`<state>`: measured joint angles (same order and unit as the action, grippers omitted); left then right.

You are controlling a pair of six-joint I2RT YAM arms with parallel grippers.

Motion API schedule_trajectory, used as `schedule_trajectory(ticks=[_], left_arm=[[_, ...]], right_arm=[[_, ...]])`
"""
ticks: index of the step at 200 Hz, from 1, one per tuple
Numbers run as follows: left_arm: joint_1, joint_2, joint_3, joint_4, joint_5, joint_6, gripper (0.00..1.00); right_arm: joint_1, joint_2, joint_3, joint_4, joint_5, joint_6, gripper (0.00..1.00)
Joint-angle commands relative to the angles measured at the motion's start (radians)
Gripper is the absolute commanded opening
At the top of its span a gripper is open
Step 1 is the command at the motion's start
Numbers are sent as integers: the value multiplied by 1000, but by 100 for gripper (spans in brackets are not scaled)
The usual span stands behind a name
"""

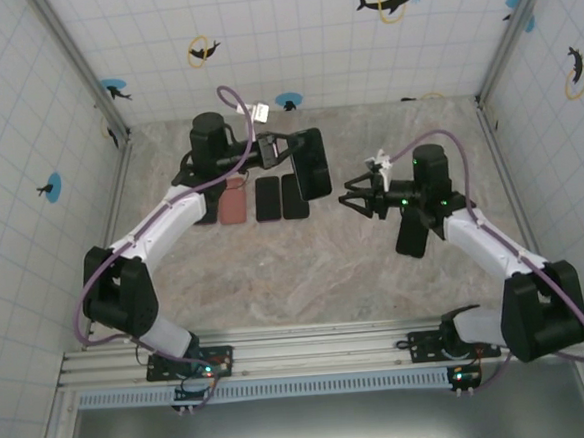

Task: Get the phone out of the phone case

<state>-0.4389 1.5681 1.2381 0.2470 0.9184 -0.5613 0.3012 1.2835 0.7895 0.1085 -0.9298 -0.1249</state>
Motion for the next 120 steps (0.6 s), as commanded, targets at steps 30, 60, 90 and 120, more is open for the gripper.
schedule_trajectory(ticks=[30, 60, 90, 120], left_arm=[[42, -94, -18, -19, 188, 175, 0], [45, -108, -36, -10, 223, 173, 0], [45, -108, -44, 4, 245, 162, 0], [46, -111, -48, 4, 249, 161, 0]], right_arm=[[77, 78, 109, -199, -73, -291, 48], [117, 118, 163, -248, -98, -355, 45], [152, 129, 175, -231, -133, -373, 40], [165, 153, 212, -269, -152, -407, 34]])
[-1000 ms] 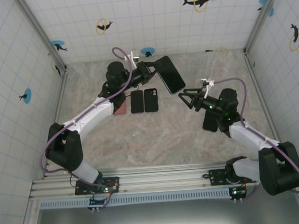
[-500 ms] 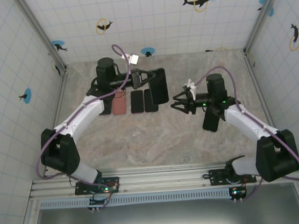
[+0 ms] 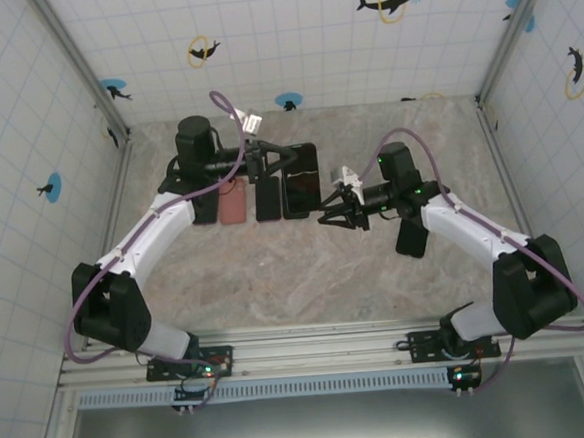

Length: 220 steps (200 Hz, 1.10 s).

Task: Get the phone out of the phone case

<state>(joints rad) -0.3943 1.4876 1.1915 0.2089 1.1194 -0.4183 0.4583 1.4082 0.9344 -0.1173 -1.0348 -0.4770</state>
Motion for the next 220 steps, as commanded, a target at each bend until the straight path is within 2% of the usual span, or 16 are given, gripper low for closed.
schedule_trajectory(ticks=[1, 100, 152, 170, 188, 220], left_arm=[[1, -30, -2, 41, 48, 18, 0], [1, -34, -8, 60, 65, -11, 0], [2, -30, -19, 73, 99, -59, 0], [1, -35, -29, 77, 103, -73, 0], [1, -41, -42, 79, 96, -69, 0], [1, -35, -33, 82, 87, -67, 0]], right_arm=[[8, 29, 68, -46, -49, -56, 34], [17, 65, 126, -126, -70, -120, 19], [31, 53, 130, -119, 28, -139, 13], [31, 35, 119, -84, 47, -128, 14], [32, 16, 97, -20, -4, -89, 19], [26, 8, 93, -33, -90, -86, 26]])
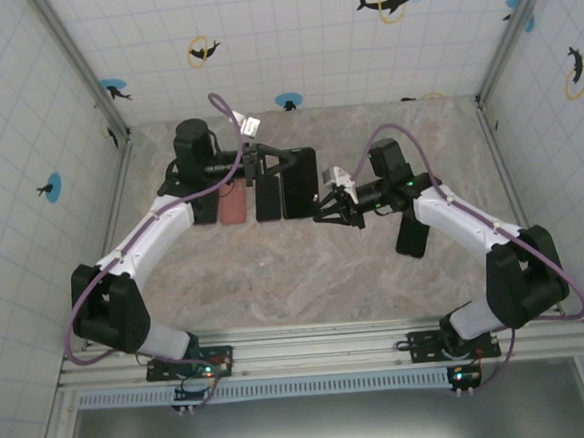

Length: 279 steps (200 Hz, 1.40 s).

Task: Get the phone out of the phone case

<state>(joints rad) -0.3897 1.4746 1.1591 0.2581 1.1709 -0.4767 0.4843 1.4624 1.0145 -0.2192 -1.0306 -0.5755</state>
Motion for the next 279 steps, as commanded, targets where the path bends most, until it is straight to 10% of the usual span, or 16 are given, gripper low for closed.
schedule_trajectory(ticks=[1, 279], left_arm=[[-3, -22, -1, 33, 35, -9, 0], [-3, -36, -11, 128, 56, -137, 0]], right_arm=[[1, -46, 13, 68, -96, 12, 26], [8, -42, 0, 51, -66, -43, 17]])
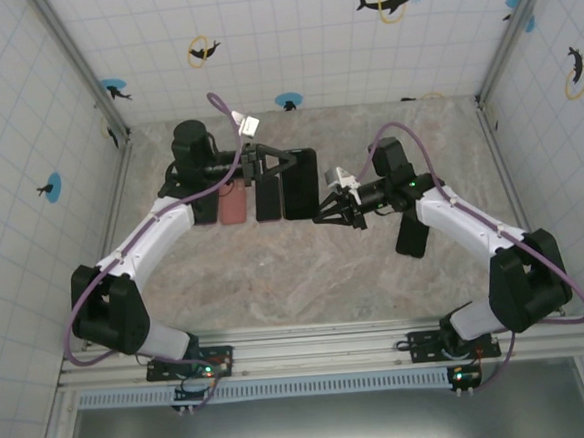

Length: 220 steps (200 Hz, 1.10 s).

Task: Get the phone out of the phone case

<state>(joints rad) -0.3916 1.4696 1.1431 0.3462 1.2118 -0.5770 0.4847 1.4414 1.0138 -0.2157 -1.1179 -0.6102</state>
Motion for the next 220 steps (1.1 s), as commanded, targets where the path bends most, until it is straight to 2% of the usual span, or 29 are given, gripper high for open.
schedule_trajectory(ticks=[1, 49, 92, 137, 141, 157, 181, 220], left_arm=[[-1, -31, 5, 40, 15, -36, 0], [-9, -34, -6, 43, 23, -56, 0], [-22, -42, -30, 31, 28, -60, 0], [-27, -51, -34, 17, 24, -56, 0], [-57, -52, -33, 13, 23, -52, 0], [-60, -54, -38, 8, 22, -48, 0], [-60, -51, -33, 0, 5, -39, 0], [-57, -26, -8, 5, -67, -42, 0]], right_arm=[[9, -21, 1, 49, 21, -7, 17], [11, -42, -15, 119, 64, 26, 14], [8, -88, -68, 324, 113, 141, 11], [7, -104, -83, 408, 185, 190, 8], [6, -105, -84, 416, 187, 195, 8], [6, -107, -83, 434, 204, 211, 8], [4, -112, -95, 487, 155, 261, 12], [5, -136, -172, 715, 77, 463, 21]])
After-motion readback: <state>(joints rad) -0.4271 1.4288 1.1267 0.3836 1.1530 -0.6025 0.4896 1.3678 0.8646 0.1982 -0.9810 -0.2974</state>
